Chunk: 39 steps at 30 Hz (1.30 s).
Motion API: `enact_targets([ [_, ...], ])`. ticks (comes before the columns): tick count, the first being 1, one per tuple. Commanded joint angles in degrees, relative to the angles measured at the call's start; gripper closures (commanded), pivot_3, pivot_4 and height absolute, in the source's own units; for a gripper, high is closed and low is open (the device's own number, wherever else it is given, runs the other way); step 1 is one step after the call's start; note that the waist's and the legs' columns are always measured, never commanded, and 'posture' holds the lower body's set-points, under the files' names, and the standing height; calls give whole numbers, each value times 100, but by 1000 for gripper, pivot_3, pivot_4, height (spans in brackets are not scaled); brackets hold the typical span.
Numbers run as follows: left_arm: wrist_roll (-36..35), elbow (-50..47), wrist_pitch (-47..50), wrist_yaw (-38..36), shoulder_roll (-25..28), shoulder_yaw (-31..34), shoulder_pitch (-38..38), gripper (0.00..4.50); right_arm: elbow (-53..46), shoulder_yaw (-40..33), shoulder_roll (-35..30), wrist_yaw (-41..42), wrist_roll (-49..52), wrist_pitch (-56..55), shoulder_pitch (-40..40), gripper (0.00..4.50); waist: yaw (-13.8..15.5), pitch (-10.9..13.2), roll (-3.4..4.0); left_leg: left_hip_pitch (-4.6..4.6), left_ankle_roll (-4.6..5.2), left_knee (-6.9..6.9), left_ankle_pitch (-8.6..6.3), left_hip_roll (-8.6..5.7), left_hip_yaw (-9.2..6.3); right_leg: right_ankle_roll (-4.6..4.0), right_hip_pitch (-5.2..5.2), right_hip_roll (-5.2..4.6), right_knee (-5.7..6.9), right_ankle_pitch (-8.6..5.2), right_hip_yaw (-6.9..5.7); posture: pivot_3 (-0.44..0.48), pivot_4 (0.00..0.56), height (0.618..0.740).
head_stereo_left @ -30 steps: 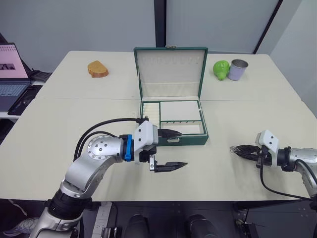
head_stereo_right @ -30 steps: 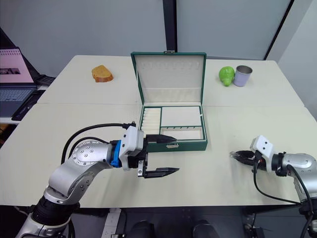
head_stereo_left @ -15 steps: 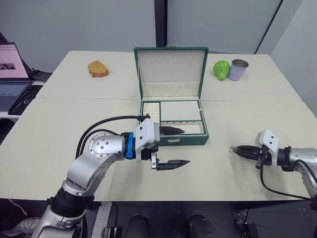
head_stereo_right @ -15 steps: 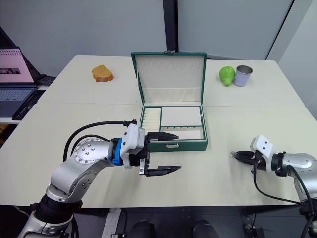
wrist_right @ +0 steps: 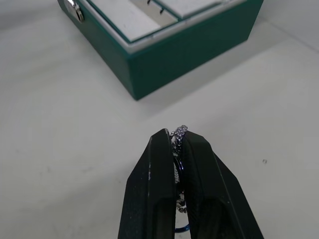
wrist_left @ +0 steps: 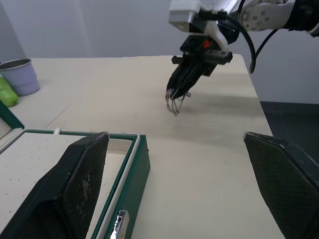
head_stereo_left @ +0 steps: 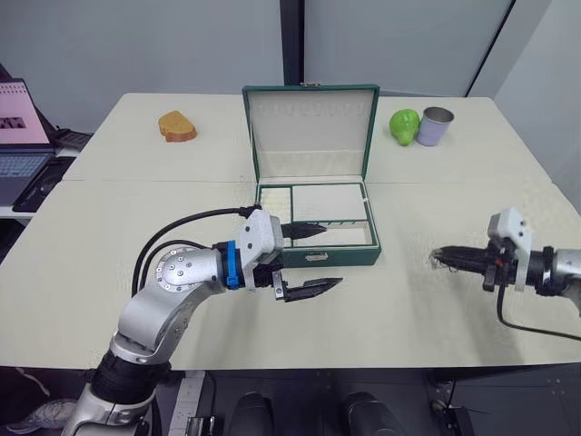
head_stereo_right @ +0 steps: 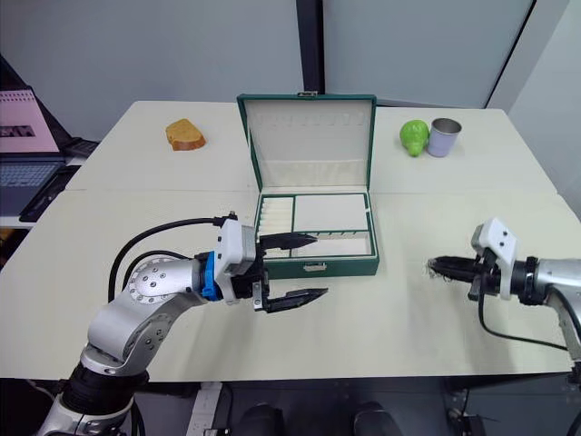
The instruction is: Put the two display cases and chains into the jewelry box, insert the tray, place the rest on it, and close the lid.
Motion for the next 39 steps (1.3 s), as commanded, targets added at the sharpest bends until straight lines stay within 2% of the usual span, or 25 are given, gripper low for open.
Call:
enact_targets([
  [1, -167, -411, 36, 198, 8, 263, 203, 0, -522, -123, -53, -104, 395, 442, -408, 4496, -1, 0, 0, -1, 0, 0, 0, 0, 0, 0, -2, 0, 0, 0, 0, 0, 150, 740],
  [6, -215, -712, 54, 605, 6, 665, 794, 0, -662, 126, 144, -247, 645, 879, -1307, 4496, -7, 1, -2, -7, 0, -2, 0, 1, 1, 0, -11, 0, 0, 0, 2, 0, 150, 740],
  [10, -207, -1108, 26, 1158, -89, 1146, 1323, 0, -453, 582, 554, -179, 613, 917, -2196, 4496, -36, 3, -3, -10, 0, -3, 0, 2, 1, 0, -20, 0, 1, 0, 4, 0, 150, 740],
  [19, -391, -2133, 115, 2008, -311, 1794, 2590, 0, 895, 1511, 1633, 327, 142, 280, -3563, 4496, -61, 9, -11, -11, 0, -5, 0, 5, 7, -1, -26, -5, 0, 0, 3, 0, 150, 740],
  [29, -454, -2461, 92, 2545, -467, 1939, 2981, 0, 2187, 1888, 2305, 869, -389, -504, -4008, 4496, -73, 12, -9, -6, 0, -7, 0, 9, 11, -1, -27, -3, 3, 0, 5, 0, 150, 740],
  [39, -593, -2510, 102, 2651, -403, 2001, 3053, 0, 3035, 2153, 2450, 1125, -1072, -1294, -3892, 4496, -79, 13, -7, -4, 0, -9, 0, 9, 13, -1, -29, -3, 2, 0, 7, 0, 150, 740],
])
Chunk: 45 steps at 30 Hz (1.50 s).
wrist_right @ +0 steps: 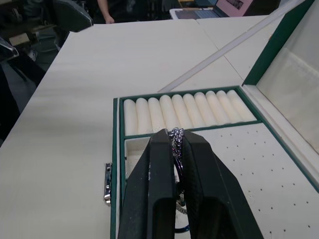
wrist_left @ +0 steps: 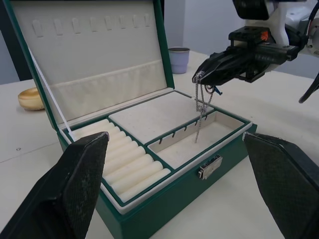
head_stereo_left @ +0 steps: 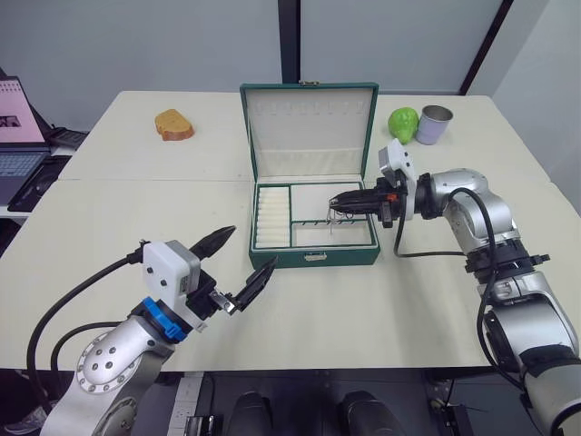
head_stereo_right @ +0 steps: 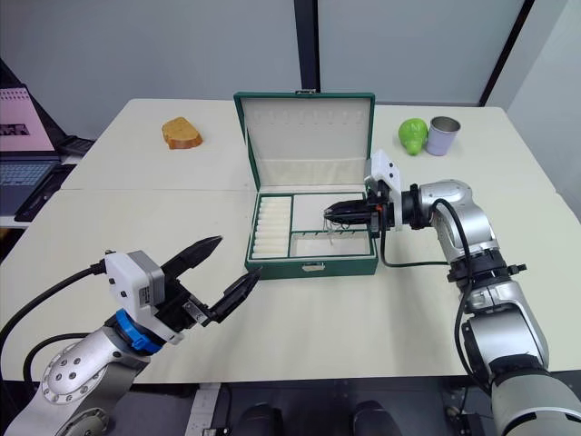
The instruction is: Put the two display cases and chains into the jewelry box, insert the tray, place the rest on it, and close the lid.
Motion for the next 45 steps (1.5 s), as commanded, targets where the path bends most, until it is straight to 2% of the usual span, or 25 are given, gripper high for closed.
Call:
enact_targets([
  [1, -123, -277, -38, 27, 54, 100, 15, 0, 146, 75, 12, 127, -225, -396, 2, 4496, -3, 0, 0, 0, 0, 0, 0, 0, 1, 0, 0, 0, 0, 0, 0, 0, 150, 740],
  [5, -185, -237, -25, 11, 114, 107, -17, 0, 293, 150, 62, 185, -363, -464, 0, 4496, -4, 1, 1, 0, 0, 0, 0, 0, 2, 0, 0, 0, 0, 0, 2, 0, 150, 740],
  [7, -211, -224, -24, 18, 144, 101, -32, 0, 392, 143, 118, 124, -425, -455, -57, 3804, -7, 1, 1, 1, 0, 0, 0, 0, 2, 0, 0, 0, 0, 0, 2, 0, 150, 740],
  [13, -256, -220, -5, 35, 193, 73, -62, 0, 378, -18, 198, 149, -363, -362, -119, 2490, -8, 3, 3, 1, -1, 0, 0, 0, 2, 0, 0, 0, 0, 0, 2, 0, 150, 740],
  [17, -279, -215, 12, 42, 207, 69, -77, 0, 335, -78, 163, 193, -341, -334, -71, 1448, -9, 3, 4, 1, -1, 0, 0, 1, 1, 0, 0, 1, 0, 0, 1, 0, 150, 740],
  [21, -358, -177, 124, -9, 304, 37, -105, 0, 268, -219, 119, 185, -224, -215, -53, 180, -8, 4, 4, 1, -1, 0, 0, 0, 2, 0, 0, 0, 0, 0, 2, 0, 150, 740],
  [22, -409, -156, 163, -22, 329, 41, -109, 0, 206, -251, 84, 201, -196, -165, -39, 16, -8, 4, 5, 1, -1, 0, 0, 0, 1, 0, 0, 0, 0, 0, 2, 0, 150, 740],
  [27, -565, 164, 286, -195, 564, 143, -402, 0, -106, -552, -134, 107, 35, 116, 101, 16, 8, 7, 5, 0, -1, -1, 0, 0, 0, 0, 0, 0, 0, 0, -1, 0, 150, 740],
  [31, -679, 870, 380, -693, 977, 301, -774, 0, -413, -891, -376, -108, 189, 278, 552, 16, 7, 7, 5, 0, -1, -2, 0, -1, -2, 0, 2, 1, 0, 0, -5, 0, 150, 740],
  [41, -649, 2761, 177, -1651, 1779, 1761, -734, 0, -1226, -1921, -1644, -504, 439, 640, 2214, 16, 0, 20, 11, -7, -1, -9, 0, -3, 8, 0, -12, 1, -5, -1, 8, 0, 150, 740],
  [45, -510, 3472, 32, -1963, 2011, 1999, -839, 0, -1322, -2251, -1879, -697, 478, 640, 2699, 16, 1, 22, 11, -6, -1, -10, -1, -3, 10, 0, -13, 3, -5, -1, 10, 0, 150, 740],
])
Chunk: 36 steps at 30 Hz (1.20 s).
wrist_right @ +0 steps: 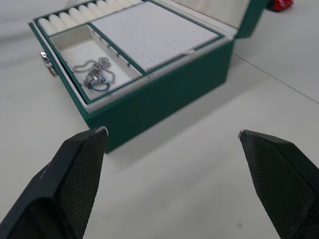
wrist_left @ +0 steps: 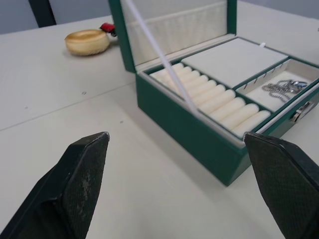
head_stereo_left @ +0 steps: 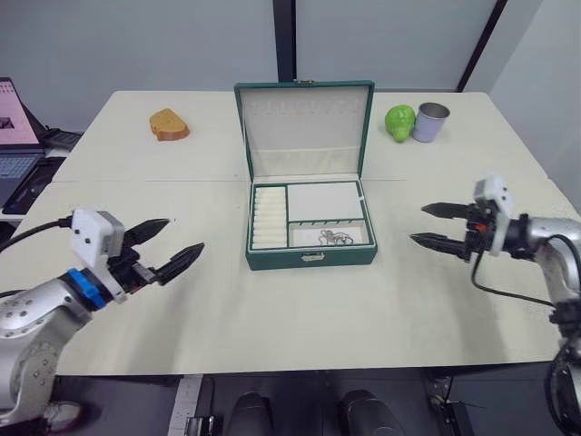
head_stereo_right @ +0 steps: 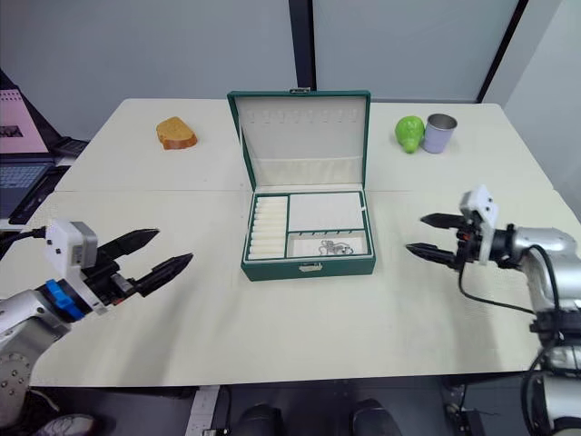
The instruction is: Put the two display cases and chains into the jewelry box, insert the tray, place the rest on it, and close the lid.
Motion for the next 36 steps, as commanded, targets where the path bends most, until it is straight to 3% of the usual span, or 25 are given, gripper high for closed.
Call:
enact_targets([
  [1, 123, 469, -225, -281, 219, 342, -142, 0, -227, -386, -193, -187, 141, -34, 240, 16, 1, 1, 0, 0, 0, 0, 0, 0, 1, 0, 0, 0, 0, 0, 0, 0, 150, 740],
  [13, 556, 1538, -568, -798, 578, 466, -324, 0, -114, -758, -411, -580, 34, -376, 1111, 16, 6, 3, 2, -1, -1, 0, -1, 0, 6, 0, -3, -1, 2, 0, 2, 0, 150, 740],
  [27, 653, 1508, -545, -775, 478, 412, -314, 0, -78, -729, -327, -736, 125, -351, 1009, 16, 6, 3, 3, -1, -2, 0, -1, 1, 7, 0, -3, -1, 3, 0, 1, 0, 150, 740],
  [36, 938, 1730, -572, -373, 257, -100, -981, 0, -344, -745, 245, -1259, 437, -115, 728, 16, 7, 3, 3, -1, -2, 2, -1, 1, 6, 0, -2, -1, 7, 0, 0, 0, 150, 740],
])
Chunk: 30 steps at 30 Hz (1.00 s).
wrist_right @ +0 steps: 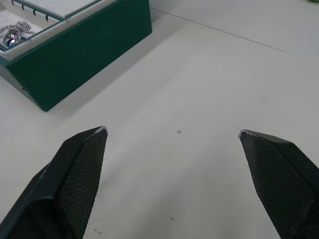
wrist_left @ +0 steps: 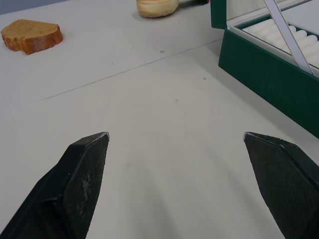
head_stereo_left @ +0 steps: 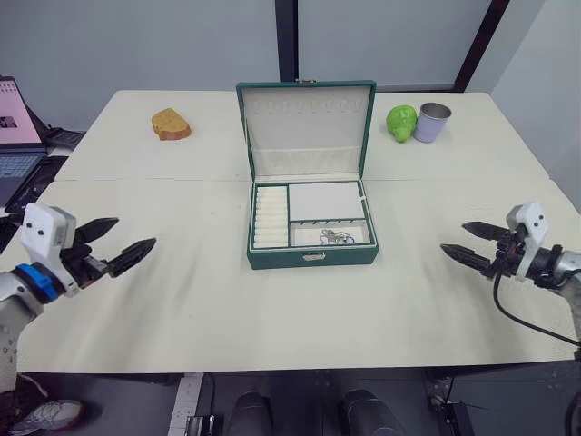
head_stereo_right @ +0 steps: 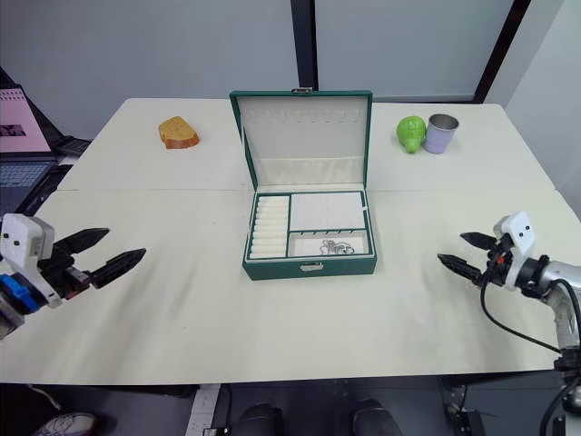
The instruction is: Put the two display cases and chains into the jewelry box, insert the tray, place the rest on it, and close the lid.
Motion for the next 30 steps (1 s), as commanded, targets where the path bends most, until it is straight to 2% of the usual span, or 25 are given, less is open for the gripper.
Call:
enact_targets([
  [1, 203, 108, -100, 217, -158, -295, -363, 0, -305, -81, 180, -231, 175, 5, -216, 188, 1, 0, 0, -1, 0, 0, 0, 0, 0, 0, -1, 0, 1, 0, -1, 0, 150, 740],
  [2, 310, 154, -155, 278, -221, -437, -484, 0, -308, -18, 246, -289, 136, -20, -263, 384, 1, 0, 0, 0, 0, 1, 0, 0, -1, 0, 0, 0, 2, 0, -1, 0, 150, 740],
  [5, 659, 423, -372, 527, -483, -833, -934, 582, -59, 262, 477, -496, -148, -277, -574, 1250, 2, 0, 0, 0, 0, 2, 0, 0, -1, 1, 0, 0, 3, 0, -1, 0, 150, 740],
  [8, 880, 754, -493, 659, -763, -1164, -1352, 1540, 169, 508, 725, -660, -349, -436, -921, 2288, -1, 0, 0, 0, -1, 6, 1, 1, -1, 1, -3, 1, 8, 1, -3, 0, 150, 740],
  [17, 1208, 1253, -630, 757, -1579, -1943, -2153, 4301, 832, 1098, 1508, -919, -779, -879, -1604, 4378, -10, -1, 1, -2, -1, 12, 1, 2, 2, 0, -8, 1, 11, 1, -7, 0, 150, 740],
  [18, 1229, 1253, -603, 725, -1653, -2028, -2191, 4421, 918, 1152, 1584, -961, -837, -927, -1664, 4466, -13, -1, 0, -3, -1, 13, 1, 2, 2, 0, -9, 1, 12, 1, -7, 0, 150, 740],
  [24, 1394, 1312, -720, 753, -2039, -2384, -2296, 4421, 1163, 1444, 1844, -1017, -1090, -1118, -1805, 4466, -13, -1, 1, -5, -1, 19, 1, 2, 2, 0, -10, 0, 12, 1, -8, 0, 150, 740],
  [30, 1446, 1211, -730, 670, -2330, -2613, -2276, 4421, 889, 1550, 1983, -817, -959, -934, -1750, 4466, -14, -2, 1, -5, -1, 17, 1, 3, -1, 0, -9, 1, 14, 1, -10, 0, 150, 740],
])
